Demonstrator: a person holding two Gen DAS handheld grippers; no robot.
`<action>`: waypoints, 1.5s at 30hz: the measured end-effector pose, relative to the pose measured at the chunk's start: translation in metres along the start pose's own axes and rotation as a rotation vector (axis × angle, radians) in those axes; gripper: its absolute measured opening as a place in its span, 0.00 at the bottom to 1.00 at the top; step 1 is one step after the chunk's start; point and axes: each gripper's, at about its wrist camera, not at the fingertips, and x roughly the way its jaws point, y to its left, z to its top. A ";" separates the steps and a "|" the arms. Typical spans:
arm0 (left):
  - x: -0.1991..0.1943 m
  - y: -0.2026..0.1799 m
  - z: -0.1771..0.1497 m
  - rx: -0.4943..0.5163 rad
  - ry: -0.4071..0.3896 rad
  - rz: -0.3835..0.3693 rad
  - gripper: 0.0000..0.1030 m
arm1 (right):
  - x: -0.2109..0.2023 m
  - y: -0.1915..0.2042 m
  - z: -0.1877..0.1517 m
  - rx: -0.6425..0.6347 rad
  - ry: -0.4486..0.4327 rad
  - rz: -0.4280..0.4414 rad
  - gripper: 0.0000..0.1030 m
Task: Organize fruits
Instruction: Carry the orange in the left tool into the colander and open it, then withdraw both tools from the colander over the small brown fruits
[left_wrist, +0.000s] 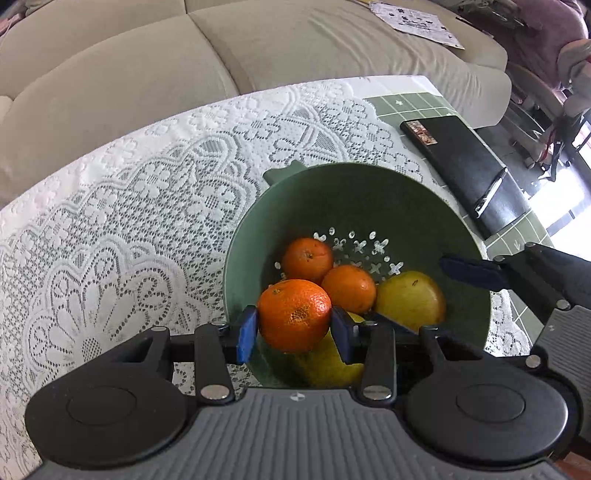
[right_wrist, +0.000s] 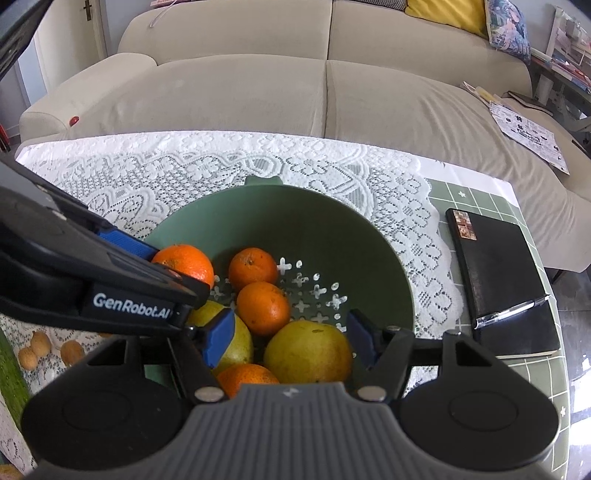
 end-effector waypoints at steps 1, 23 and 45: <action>0.001 0.001 0.000 -0.003 0.003 0.005 0.47 | 0.000 0.000 0.000 0.001 0.002 0.000 0.63; -0.016 -0.005 -0.002 0.013 -0.014 -0.001 0.68 | -0.007 -0.001 -0.003 -0.009 0.008 -0.021 0.71; -0.103 0.023 -0.055 -0.090 -0.147 0.030 0.68 | -0.058 0.039 -0.009 0.077 -0.030 0.058 0.86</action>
